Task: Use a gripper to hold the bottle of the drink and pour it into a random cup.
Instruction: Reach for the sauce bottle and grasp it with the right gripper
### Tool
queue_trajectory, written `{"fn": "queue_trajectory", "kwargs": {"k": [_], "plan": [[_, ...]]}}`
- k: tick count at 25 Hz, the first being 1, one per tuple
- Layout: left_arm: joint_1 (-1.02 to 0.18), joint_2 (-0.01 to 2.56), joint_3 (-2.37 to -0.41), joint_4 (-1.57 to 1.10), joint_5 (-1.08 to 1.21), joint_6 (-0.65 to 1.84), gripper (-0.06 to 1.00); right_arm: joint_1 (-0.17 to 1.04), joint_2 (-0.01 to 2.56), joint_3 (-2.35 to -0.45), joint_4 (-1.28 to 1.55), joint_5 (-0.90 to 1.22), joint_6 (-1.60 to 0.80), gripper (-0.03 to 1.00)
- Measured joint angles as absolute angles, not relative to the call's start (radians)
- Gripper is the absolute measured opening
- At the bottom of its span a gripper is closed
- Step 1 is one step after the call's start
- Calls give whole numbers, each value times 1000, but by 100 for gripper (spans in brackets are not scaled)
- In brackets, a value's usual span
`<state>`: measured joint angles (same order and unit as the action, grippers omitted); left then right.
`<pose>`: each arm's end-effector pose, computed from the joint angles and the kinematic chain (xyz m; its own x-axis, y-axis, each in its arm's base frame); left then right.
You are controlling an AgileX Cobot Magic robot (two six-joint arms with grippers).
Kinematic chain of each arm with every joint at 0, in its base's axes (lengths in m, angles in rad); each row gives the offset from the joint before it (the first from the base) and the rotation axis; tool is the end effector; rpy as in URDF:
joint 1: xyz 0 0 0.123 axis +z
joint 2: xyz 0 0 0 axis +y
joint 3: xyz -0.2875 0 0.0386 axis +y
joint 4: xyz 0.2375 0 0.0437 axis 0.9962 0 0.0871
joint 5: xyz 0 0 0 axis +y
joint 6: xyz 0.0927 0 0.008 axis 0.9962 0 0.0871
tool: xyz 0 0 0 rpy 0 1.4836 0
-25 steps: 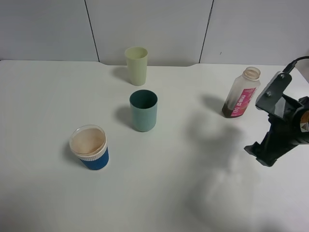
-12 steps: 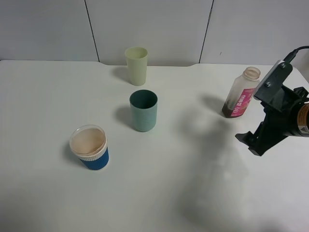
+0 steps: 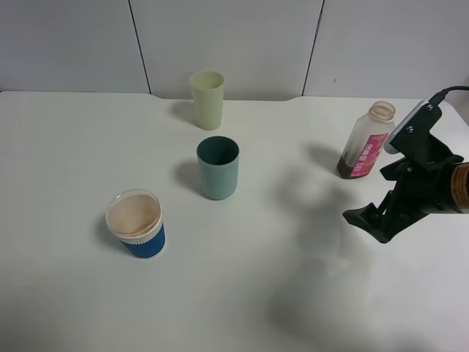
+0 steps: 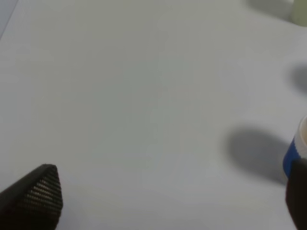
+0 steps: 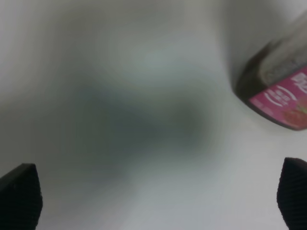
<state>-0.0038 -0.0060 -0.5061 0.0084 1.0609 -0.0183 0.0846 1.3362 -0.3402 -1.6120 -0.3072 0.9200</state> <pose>-0.0188 0.0008 0.2728 -0.4453 -0.0125 -0.8953 -0.0091 0.9999 -0.0094 0.1871 0.0440 0.1653 -0.4423 -0.6494 -0.6185 -0.7096 0.6752 -0.2015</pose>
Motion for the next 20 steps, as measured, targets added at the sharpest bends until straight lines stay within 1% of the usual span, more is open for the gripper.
{"fn": "queue_trajectory", "kwargs": {"k": [3, 8, 10, 17, 20], "plan": [[-4, -6, -506, 8, 1061, -18, 93, 76, 1336, -340, -1704, -300, 948, 97], [-4, -6, -506, 8, 1061, -18, 93, 26, 1336, -340, -1733, -311, 1158, 97], [-4, -6, -506, 8, 1061, -18, 93, 1, 1336, -340, -1734, -307, 1204, 97], [-4, -6, -506, 8, 1061, -18, 93, -91, 1336, -340, -1734, -214, 1228, 97], [-4, -6, -506, 8, 1061, -18, 93, -127, 1336, -340, -1734, -195, 1199, 97]]}}
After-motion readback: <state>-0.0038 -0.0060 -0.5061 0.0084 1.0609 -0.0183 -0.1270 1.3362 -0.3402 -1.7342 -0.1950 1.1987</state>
